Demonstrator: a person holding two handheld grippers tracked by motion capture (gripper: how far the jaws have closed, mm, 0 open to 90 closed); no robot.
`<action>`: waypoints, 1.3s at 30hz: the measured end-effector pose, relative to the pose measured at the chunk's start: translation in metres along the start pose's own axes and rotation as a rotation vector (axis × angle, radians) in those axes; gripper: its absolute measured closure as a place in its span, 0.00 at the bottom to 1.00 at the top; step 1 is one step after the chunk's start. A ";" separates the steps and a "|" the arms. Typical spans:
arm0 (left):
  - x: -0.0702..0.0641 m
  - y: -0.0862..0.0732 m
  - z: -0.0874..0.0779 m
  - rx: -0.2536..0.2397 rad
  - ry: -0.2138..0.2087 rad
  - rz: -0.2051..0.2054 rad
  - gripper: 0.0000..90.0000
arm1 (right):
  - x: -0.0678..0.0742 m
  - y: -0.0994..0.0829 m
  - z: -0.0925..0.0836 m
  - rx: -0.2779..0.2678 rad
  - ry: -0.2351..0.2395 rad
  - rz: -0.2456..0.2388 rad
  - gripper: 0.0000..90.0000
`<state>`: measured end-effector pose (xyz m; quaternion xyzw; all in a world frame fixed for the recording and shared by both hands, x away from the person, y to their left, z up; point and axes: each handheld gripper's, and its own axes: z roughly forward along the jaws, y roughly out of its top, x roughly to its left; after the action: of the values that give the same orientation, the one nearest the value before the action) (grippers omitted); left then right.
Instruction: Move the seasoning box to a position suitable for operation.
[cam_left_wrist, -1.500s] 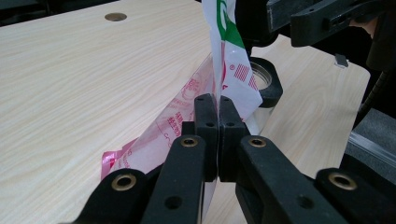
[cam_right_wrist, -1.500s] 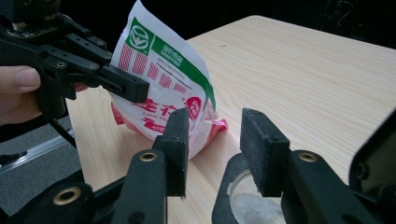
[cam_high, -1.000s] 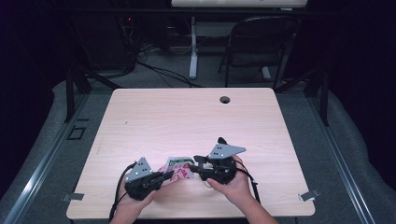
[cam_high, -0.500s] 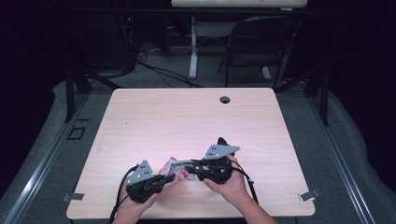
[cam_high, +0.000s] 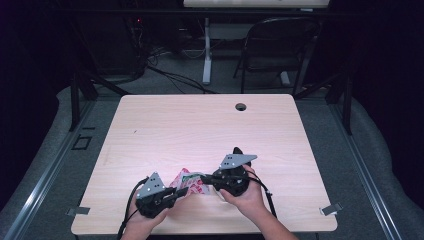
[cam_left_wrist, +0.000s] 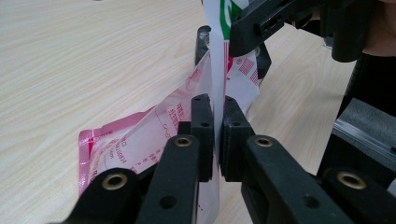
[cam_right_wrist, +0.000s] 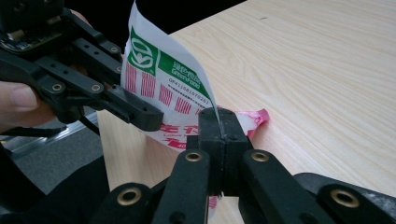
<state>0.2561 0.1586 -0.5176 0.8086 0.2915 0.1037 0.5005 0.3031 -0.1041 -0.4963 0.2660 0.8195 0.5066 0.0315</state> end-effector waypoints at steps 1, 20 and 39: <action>0.000 0.000 -0.001 -0.001 0.002 -0.003 0.91 | 0.000 0.000 0.000 -0.002 0.003 0.003 1.00; 0.001 -0.010 -0.009 0.019 0.091 0.066 0.94 | 0.003 0.014 0.008 -0.042 0.031 0.010 1.00; 0.011 0.000 -0.021 -0.068 0.071 0.041 0.98 | 0.009 0.044 0.009 -0.078 0.012 -0.032 1.00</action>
<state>0.2556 0.1802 -0.5088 0.7927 0.2889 0.1522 0.5148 0.3159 -0.0780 -0.4615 0.2484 0.8034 0.5392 0.0452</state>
